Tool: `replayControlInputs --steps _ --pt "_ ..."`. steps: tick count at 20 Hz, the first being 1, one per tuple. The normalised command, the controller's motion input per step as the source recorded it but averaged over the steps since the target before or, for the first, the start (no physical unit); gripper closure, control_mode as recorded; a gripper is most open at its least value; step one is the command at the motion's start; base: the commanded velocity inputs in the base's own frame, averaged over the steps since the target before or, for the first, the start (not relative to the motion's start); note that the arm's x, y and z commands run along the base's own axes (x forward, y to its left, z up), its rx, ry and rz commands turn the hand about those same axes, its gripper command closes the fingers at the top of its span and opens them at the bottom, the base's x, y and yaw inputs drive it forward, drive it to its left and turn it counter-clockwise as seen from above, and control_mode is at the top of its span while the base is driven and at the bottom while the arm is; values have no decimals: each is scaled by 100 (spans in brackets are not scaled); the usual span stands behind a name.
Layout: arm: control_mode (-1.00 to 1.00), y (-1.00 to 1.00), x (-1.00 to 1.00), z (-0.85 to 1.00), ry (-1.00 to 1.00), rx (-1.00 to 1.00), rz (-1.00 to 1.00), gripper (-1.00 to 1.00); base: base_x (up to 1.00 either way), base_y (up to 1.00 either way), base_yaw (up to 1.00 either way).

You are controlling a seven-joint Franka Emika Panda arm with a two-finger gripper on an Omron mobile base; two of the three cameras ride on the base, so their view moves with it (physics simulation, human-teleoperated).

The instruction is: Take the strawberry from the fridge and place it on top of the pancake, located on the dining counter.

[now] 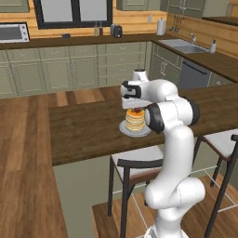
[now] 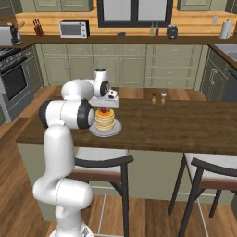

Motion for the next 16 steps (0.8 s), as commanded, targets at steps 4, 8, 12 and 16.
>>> replayControlInputs --steps 4,8,12,16 --pt "-100 0 0 -3 2 0 0 -100 0 0 0" --pt "-100 0 0 0 0 0 0 -100 0 0 0" --pt "-100 0 0 2 0 0 0 -100 0 0 0" --pt "-100 0 0 24 0 -2 0 -100 0 0 0"
